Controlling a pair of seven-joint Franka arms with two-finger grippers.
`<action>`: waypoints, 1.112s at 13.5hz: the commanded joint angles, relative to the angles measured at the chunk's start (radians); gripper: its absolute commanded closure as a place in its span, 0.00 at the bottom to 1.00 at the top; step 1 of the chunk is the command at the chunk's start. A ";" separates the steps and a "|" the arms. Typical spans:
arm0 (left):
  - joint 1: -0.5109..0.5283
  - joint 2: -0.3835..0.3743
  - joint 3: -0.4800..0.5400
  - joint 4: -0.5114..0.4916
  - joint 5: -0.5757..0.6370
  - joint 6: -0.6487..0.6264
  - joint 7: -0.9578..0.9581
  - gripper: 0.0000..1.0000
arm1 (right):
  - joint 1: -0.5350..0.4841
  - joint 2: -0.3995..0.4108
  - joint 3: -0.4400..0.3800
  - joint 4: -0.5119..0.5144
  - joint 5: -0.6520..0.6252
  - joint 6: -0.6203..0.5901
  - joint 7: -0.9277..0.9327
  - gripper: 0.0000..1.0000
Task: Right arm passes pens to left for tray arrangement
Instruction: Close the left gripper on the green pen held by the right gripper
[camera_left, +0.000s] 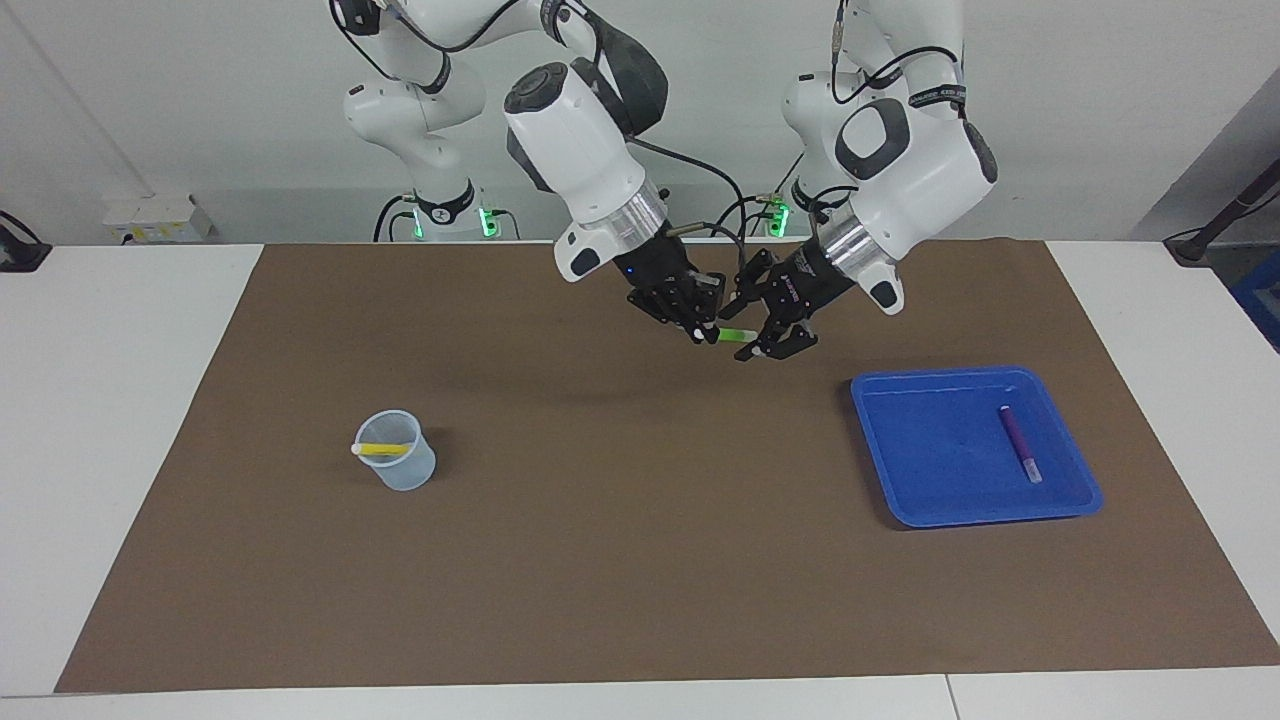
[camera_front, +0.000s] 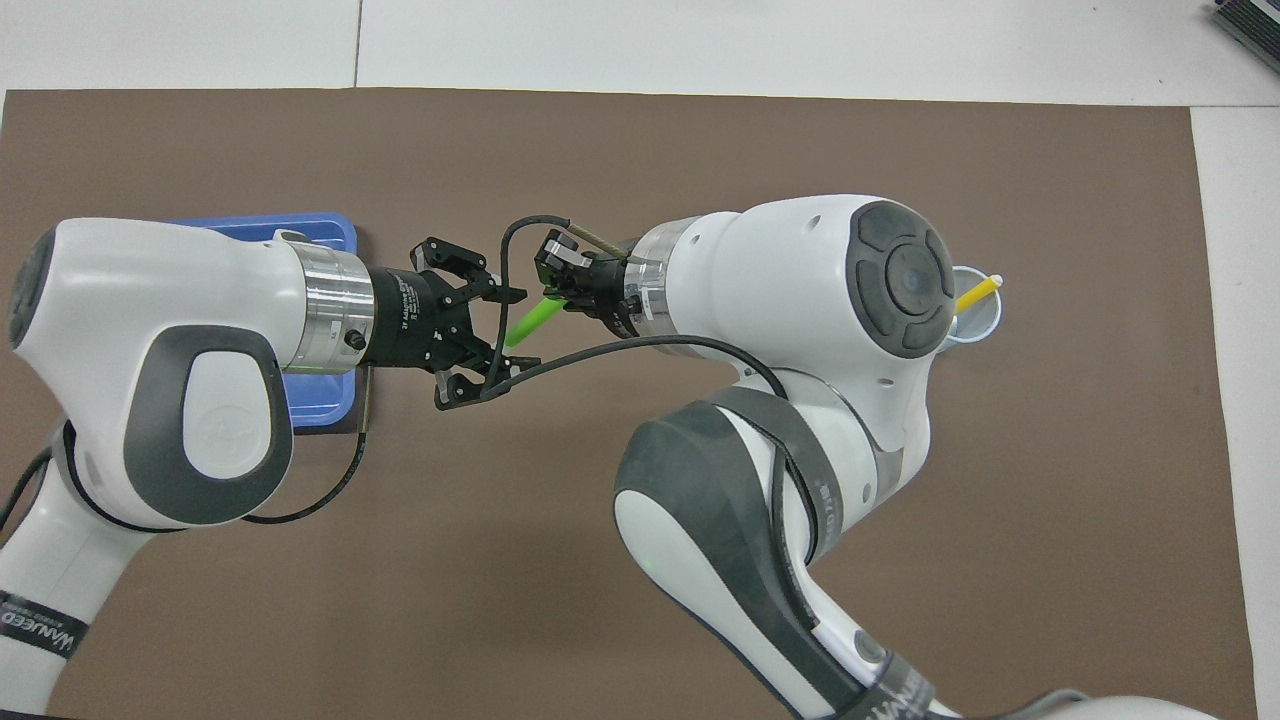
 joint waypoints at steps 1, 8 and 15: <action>-0.007 -0.033 0.010 -0.035 0.011 0.011 0.003 0.49 | -0.004 0.004 0.003 0.004 0.015 -0.003 0.007 0.96; 0.010 -0.035 0.011 -0.004 0.009 -0.070 0.011 0.88 | -0.005 0.004 0.003 0.004 0.015 -0.003 0.007 0.95; 0.010 -0.030 0.013 0.014 0.009 -0.086 0.029 1.00 | -0.010 0.004 0.001 0.004 0.015 -0.004 0.001 0.59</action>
